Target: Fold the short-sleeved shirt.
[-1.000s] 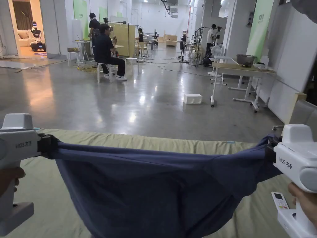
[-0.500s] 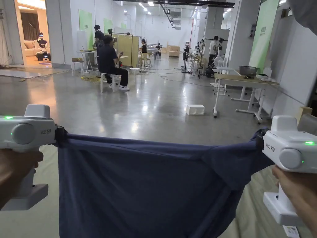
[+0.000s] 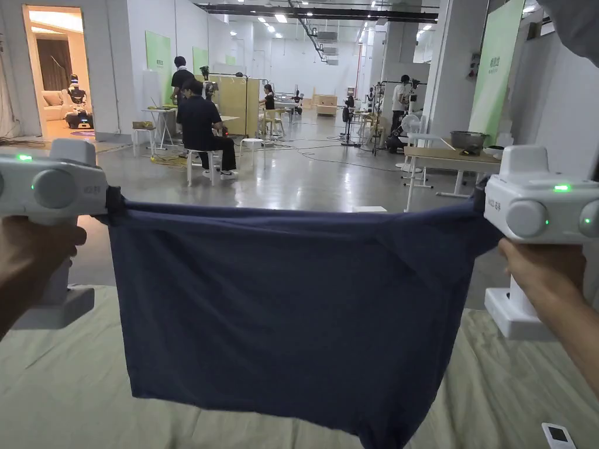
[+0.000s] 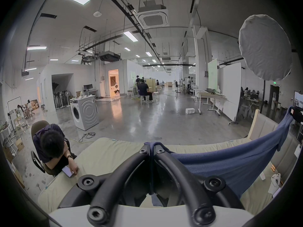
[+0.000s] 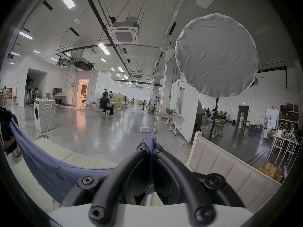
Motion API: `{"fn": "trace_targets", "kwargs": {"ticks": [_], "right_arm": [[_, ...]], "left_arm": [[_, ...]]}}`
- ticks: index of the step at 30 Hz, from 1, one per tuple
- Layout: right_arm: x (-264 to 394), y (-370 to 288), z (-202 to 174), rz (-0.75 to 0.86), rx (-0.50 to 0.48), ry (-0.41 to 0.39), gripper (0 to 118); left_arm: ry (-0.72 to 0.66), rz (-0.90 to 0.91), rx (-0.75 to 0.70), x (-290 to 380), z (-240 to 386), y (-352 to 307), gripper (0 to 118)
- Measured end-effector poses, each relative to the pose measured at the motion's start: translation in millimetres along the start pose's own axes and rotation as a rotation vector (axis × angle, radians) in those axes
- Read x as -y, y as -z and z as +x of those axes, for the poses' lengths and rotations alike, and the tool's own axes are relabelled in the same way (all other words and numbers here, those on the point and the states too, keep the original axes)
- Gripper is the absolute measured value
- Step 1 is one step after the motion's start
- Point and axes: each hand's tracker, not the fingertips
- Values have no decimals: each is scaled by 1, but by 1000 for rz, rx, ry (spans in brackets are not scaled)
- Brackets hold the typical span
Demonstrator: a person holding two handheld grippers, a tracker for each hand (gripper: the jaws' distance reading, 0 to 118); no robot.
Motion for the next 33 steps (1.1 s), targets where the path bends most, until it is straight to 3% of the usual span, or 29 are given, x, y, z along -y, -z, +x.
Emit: {"fn": "trace_targets", "kwargs": {"ticks": [11,20,33], "right_arm": [[-16,-14,-1,30,32,-41,3],[46,-69,-7,-28,-7,-74,3],[129,-205,20,-169,-62,-68,3]], "left_arm": [[11,36,9,-5,2,-3,3],[-15,-39,30,73,-5,-30,3],[-21,-90,105,180,-37,-142,3]]}}
